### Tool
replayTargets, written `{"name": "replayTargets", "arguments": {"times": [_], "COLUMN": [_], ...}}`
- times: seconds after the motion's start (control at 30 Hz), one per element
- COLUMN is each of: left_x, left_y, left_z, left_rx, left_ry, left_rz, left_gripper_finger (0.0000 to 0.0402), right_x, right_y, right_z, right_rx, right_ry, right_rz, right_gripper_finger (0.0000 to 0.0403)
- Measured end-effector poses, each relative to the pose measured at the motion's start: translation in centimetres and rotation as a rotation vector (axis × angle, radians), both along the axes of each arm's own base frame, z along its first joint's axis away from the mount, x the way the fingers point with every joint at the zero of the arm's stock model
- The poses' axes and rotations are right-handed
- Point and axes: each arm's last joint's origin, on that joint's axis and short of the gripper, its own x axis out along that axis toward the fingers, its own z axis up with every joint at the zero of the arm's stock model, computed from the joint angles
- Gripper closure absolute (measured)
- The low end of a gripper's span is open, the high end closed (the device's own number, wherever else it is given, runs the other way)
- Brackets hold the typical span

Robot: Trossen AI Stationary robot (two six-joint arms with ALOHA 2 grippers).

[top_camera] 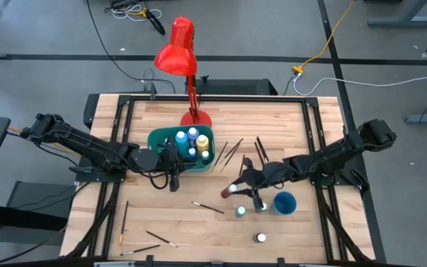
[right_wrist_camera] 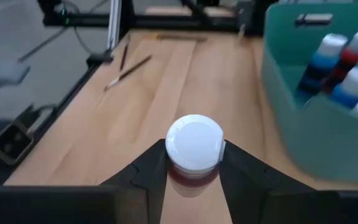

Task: Pick & Place Paint Supplies
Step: Put the small red paint bottle into the green bin

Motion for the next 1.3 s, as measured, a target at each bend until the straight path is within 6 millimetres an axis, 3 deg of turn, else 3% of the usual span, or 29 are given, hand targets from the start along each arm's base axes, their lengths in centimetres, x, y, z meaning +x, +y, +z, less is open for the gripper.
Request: {"name": "replayTargets", "arguments": {"times": [0.4, 0.6, 0.83, 1.03, 1.13, 1.3], "left_x": [0.4, 0.9, 1.0, 1.3, 1.4, 2.4], "left_y": [0.0, -0.1, -0.2, -0.1, -0.2, -0.6], "left_z": [-0.3, -1.3, -0.9, -1.1, -1.2, -2.6], "left_rx": [-0.017, -0.018, -0.048, -0.052, -0.045, -0.005], "left_ry": [0.003, 0.035, 0.008, 0.009, 0.003, 0.052], "left_rz": [0.013, 0.02, -0.008, 0.003, -0.012, -0.043], "left_gripper_finger": [0.0344, 0.0341, 0.0271, 0.0207, 0.0193, 0.0189], "right_x": [1.0, 2.2, 3.2, 4.9, 6.1, 7.5], "right_y": [-2.0, -2.0, -2.6, -2.9, -2.8, -2.7], "right_z": [1.3, 3.5, 5.7, 4.5, 3.8, 5.0], "right_rx": [-0.021, -0.092, -0.143, -0.144, -0.177, -0.18], "right_ry": [-0.138, -0.14, -0.115, -0.098, -0.08, -0.129], "right_rz": [-0.079, -0.065, -0.102, -0.118, -0.114, -0.109], "right_gripper_finger": [0.0269, 0.0269, 0.0269, 0.0269, 0.0269, 0.0269]}}
